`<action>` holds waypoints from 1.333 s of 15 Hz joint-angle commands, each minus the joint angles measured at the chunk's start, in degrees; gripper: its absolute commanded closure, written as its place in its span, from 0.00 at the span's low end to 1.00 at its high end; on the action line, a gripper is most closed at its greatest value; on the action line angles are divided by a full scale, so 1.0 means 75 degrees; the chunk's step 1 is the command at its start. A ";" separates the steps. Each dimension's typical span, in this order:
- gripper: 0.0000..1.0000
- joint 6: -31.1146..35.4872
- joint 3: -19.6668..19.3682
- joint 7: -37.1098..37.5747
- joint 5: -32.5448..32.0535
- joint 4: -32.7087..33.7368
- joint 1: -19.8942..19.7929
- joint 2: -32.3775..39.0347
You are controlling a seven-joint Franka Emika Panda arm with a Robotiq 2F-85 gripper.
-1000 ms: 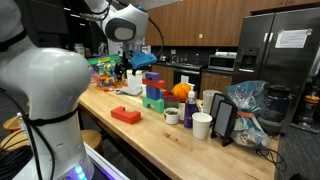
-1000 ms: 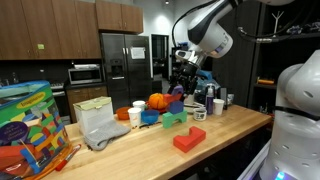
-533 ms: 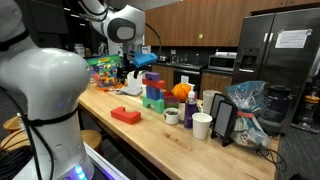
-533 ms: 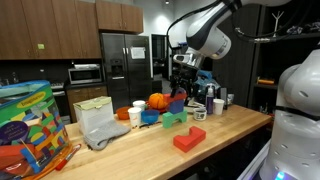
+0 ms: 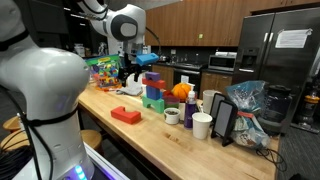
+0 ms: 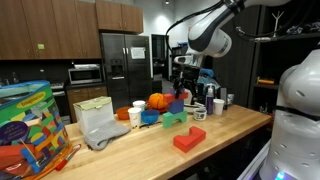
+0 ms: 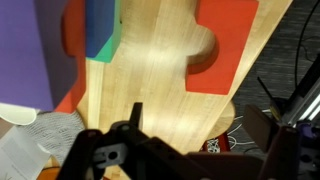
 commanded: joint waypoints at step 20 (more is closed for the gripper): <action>0.00 -0.0180 -0.1638 -0.1400 -0.0716 0.0000 -0.1409 -0.1217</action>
